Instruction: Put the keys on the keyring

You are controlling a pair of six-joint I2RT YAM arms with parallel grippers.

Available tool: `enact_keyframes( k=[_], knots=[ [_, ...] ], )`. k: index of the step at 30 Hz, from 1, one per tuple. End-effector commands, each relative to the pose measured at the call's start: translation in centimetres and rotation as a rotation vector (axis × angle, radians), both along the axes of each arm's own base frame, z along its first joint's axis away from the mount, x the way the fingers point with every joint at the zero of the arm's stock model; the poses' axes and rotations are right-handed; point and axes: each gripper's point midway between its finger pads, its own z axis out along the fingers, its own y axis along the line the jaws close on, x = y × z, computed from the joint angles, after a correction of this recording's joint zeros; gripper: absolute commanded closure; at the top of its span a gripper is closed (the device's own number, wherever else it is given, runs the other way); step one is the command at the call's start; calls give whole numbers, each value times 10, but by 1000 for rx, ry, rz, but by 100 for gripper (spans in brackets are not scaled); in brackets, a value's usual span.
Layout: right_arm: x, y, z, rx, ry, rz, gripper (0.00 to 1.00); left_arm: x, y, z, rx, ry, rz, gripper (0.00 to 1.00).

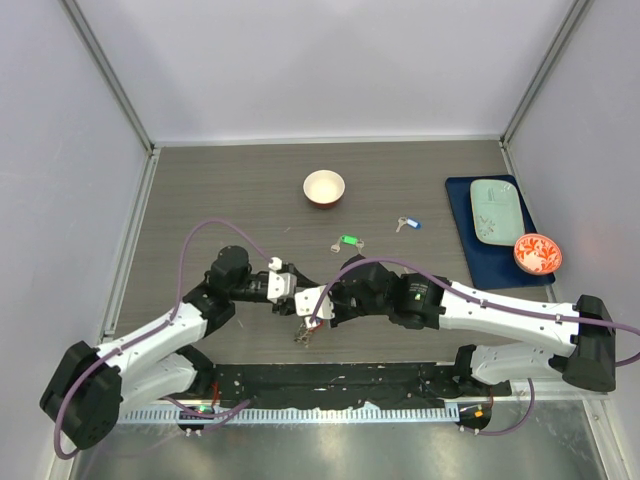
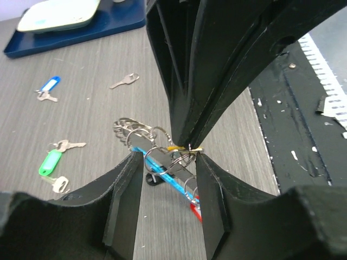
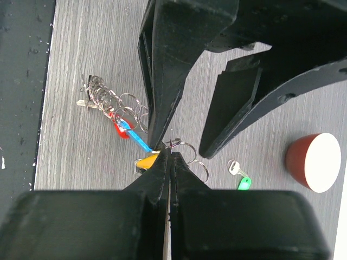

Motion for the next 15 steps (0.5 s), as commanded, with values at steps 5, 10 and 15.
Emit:
enact_keyframes(
  k=[5, 10, 15],
  knots=[
    [2, 11, 33, 95, -33, 1, 99, -14, -5, 4, 8, 35, -122, 61],
    [4, 10, 34, 96, -42, -9, 99, -13, -2, 2, 23, 36, -98, 68],
    [6, 9, 35, 96, -47, -18, 99, -12, 2, 0, 35, 27, -71, 80]
  ],
)
